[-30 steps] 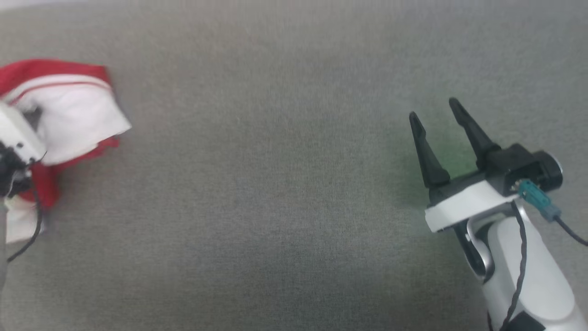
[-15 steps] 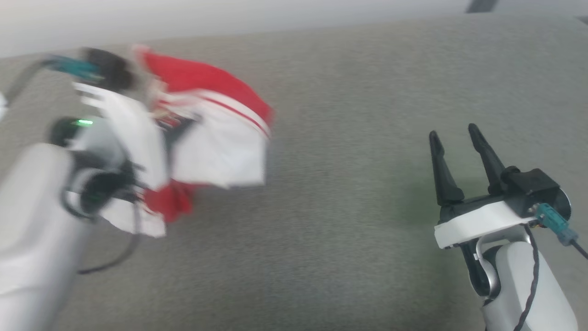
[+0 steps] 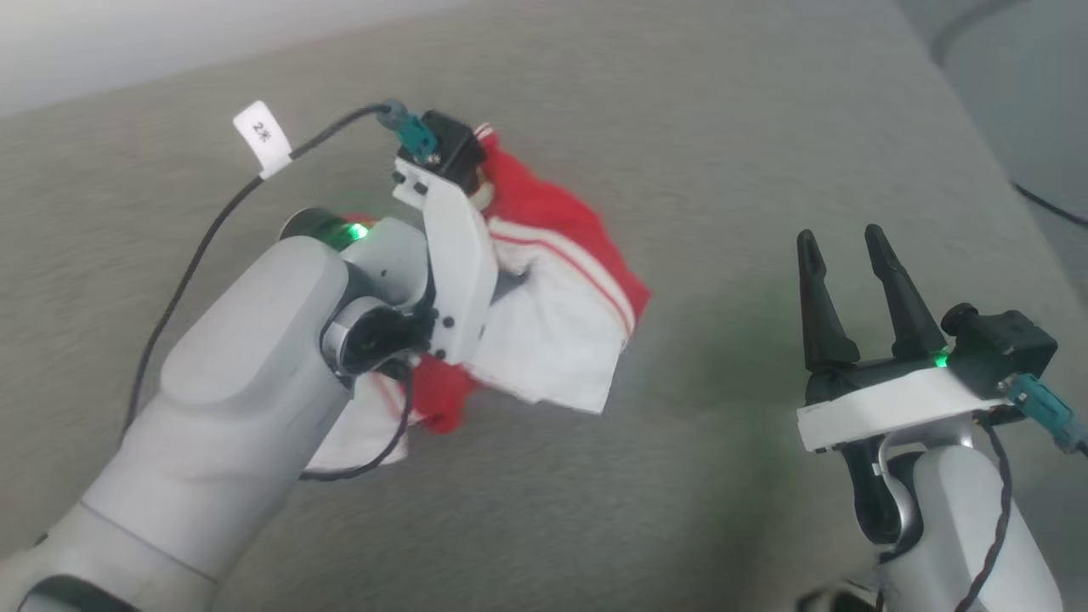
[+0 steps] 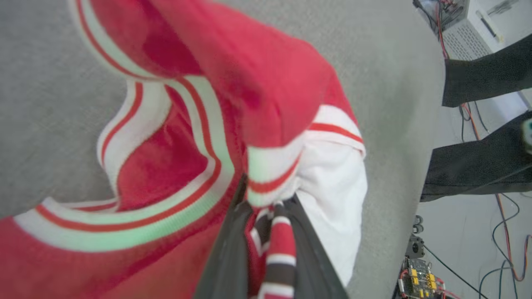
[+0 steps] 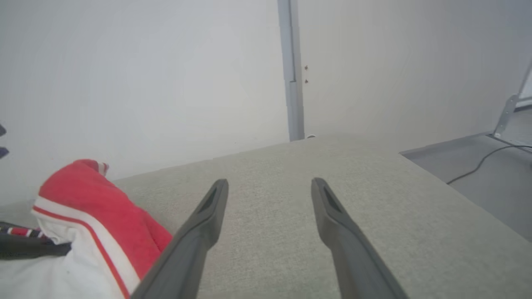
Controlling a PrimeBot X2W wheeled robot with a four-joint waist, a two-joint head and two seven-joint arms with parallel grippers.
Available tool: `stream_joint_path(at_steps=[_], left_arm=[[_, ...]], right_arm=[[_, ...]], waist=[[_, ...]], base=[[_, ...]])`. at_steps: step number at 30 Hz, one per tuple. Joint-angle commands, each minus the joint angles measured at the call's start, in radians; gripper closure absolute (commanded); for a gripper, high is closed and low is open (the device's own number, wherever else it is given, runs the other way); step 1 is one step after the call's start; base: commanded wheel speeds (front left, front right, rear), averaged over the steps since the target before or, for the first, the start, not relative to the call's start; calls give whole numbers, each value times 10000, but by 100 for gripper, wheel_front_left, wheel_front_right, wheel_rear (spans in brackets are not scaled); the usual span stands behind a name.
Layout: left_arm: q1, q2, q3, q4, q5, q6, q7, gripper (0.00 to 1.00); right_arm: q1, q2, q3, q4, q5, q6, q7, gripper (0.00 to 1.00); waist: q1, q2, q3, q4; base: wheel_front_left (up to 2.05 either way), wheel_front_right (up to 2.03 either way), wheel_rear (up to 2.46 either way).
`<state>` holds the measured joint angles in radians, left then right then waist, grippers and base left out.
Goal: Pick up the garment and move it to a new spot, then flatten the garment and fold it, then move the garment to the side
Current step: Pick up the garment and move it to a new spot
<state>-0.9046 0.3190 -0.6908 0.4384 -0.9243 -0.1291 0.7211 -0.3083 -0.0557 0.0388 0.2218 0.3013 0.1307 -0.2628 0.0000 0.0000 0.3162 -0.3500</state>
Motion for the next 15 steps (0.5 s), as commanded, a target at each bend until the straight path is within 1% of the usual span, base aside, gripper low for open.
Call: stream_joint_path(at_steps=[1,4,7,10,13,14,15], left_arm=[[-156,97,-153,389,128,-12,82,100],[-481,135,-609,1366,354,-13,102,100],[-652,185,-1171,2198,505,-9,176,100],[-697,335,-1655,2900,600,13,118,100],[-790,459,-2141,3343,620,26,-47,100],[-820,532,-2324,3383,587,42,-131,89],[-844,592,-2475,3359,491,48,-226,71]], right_arm=[[-37,61,110,-36,196,1,-26,0],[81,59,122,-37,572,1,-26,0],[183,68,161,-6,815,1,-26,0],[268,61,203,-8,1001,1,-26,0],[293,63,150,-38,1080,1,-26,0],[273,57,142,-43,1097,1,-26,0],[245,59,142,-59,1067,1,-26,0]], waist=[[0,0,510,-1098],[0,0,715,-1660],[0,0,857,-2035],[0,0,949,-2269],[0,0,990,-2293],[0,0,979,-2290],[0,0,946,-2248]], base=[[0,0,0],[0,0,0],[0,0,0],[0,0,0],[0,0,0],[0,0,0],[0,0,0]])
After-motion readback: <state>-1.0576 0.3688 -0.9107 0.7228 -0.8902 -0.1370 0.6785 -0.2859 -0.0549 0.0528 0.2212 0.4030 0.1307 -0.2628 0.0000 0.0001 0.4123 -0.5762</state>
